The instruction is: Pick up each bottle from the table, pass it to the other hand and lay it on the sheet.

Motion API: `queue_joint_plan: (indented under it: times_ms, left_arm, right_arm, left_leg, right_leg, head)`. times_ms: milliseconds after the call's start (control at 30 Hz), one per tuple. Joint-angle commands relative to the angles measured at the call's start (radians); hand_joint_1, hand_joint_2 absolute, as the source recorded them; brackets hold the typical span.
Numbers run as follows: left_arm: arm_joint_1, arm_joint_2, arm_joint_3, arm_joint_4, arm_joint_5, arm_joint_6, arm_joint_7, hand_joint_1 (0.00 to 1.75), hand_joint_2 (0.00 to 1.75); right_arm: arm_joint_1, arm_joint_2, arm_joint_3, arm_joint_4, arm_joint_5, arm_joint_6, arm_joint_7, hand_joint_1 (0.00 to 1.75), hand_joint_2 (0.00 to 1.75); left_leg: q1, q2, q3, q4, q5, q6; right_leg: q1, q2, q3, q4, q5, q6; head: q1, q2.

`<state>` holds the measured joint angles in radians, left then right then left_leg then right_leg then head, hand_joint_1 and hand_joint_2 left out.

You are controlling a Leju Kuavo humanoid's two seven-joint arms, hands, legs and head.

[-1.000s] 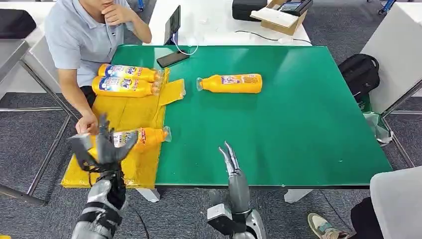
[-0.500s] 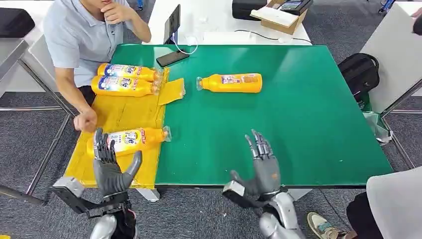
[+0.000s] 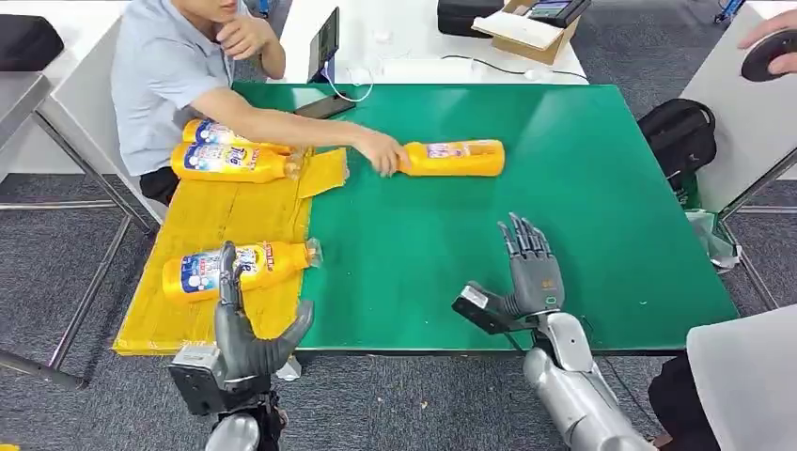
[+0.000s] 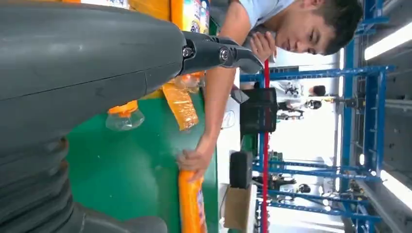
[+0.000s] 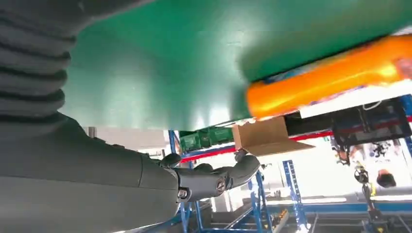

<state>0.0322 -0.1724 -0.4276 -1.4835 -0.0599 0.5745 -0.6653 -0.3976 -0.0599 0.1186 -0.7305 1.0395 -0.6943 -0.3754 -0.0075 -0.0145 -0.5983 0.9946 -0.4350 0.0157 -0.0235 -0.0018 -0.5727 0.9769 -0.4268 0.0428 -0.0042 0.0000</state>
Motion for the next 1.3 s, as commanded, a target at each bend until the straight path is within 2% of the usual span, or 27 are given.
queue_joint_plan:
  times_ms: [33,500,800,933,1100,1300]
  left_arm:
    - [-0.049,0.033,-0.041,0.109,-0.012,0.019,0.009,0.00,1.75]
    - [-0.076,0.024,-0.071,0.138,-0.024,0.027,0.029,0.00,1.75]
    - [-0.089,0.035,-0.100,0.125,-0.038,0.025,0.056,0.00,1.75]
    - [-0.103,0.042,-0.124,0.130,-0.054,0.005,0.087,0.00,1.75]
    - [-0.117,0.040,-0.134,0.134,-0.055,-0.008,0.100,0.00,1.75]
    - [-0.139,0.039,-0.145,0.154,-0.047,-0.039,0.120,0.00,1.75]
  right_arm:
    - [-0.073,0.015,0.061,0.137,0.039,-0.004,0.013,0.00,1.75]
    - [-0.095,0.023,0.090,0.243,0.049,0.013,0.045,0.00,1.75]
    - [-0.173,0.011,0.090,0.340,0.081,0.048,0.161,0.00,1.75]
    - [-0.227,-0.015,0.081,0.393,0.112,0.109,0.266,0.00,1.75]
    - [-0.258,-0.029,0.073,0.420,0.115,0.160,0.286,0.00,1.75]
    - [-0.260,-0.016,0.046,0.450,0.084,0.317,0.262,0.00,1.75]
  left_leg:
    - [0.002,0.003,0.004,0.000,-0.001,-0.002]
    - [0.001,0.001,0.001,0.000,-0.001,-0.001]
    - [0.001,0.002,0.002,0.001,-0.001,-0.001]
    - [0.001,0.000,0.002,0.000,0.000,-0.001]
    - [0.001,-0.001,0.001,0.002,0.000,-0.001]
    - [0.001,-0.001,0.002,0.002,0.000,-0.001]
  right_leg:
    - [0.002,0.002,0.004,-0.001,0.000,-0.002]
    - [0.001,0.001,0.002,-0.001,0.000,-0.002]
    - [0.002,0.001,0.002,0.000,0.000,-0.002]
    - [0.001,-0.001,0.002,-0.001,0.000,-0.002]
    - [0.001,-0.001,0.002,-0.001,0.000,-0.001]
    - [0.001,-0.002,0.003,-0.001,0.000,-0.001]
  head:
    - [0.000,0.000]
    - [0.000,0.000]
    - [0.000,0.000]
    - [0.000,0.000]
    - [0.000,0.000]
    - [0.000,0.000]
